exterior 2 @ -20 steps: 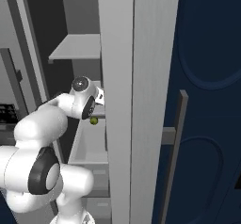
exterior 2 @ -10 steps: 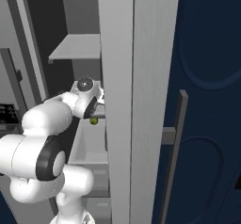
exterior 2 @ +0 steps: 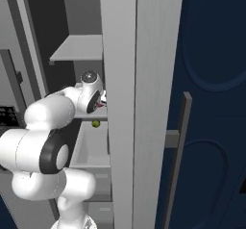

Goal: Take the strawberry from the fridge and place it on top of the pancake, located on the dining counter.

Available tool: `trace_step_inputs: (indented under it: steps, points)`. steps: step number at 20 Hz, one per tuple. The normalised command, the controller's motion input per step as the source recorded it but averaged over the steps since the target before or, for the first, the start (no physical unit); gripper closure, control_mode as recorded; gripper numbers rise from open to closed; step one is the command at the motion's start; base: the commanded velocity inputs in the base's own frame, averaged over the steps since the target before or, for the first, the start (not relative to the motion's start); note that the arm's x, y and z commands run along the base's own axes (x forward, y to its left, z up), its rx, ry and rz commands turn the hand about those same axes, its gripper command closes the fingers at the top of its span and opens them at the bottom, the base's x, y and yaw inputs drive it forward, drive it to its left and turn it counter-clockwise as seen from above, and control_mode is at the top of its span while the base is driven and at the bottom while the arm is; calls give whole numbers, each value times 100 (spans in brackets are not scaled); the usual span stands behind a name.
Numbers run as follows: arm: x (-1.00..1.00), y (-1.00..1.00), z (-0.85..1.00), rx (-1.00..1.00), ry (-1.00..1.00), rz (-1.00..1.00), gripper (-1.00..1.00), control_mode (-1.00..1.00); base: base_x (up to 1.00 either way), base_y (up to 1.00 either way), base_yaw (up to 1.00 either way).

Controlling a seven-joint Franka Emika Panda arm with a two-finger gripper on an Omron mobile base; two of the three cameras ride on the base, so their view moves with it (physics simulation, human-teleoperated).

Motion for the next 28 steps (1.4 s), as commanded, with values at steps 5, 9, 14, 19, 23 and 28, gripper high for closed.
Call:
trace_step_inputs:
  steps: [5,9,14,19,23,28]
  points:
    - [0,2,-12,0,0,0,-100,-100,0,0,0]
    - [12,3,-19,0,1,0,-100,-100,0,0,0]
    - [25,2,-17,0,5,0,-100,-100,0,0,0]
    - [10,2,-22,0,2,0,-100,-100,0,0,0]
    - [1,0,-5,0,0,0,-100,-100,0,0,0]
    - [3,2,-18,0,2,0,-100,-100,0,0,0]
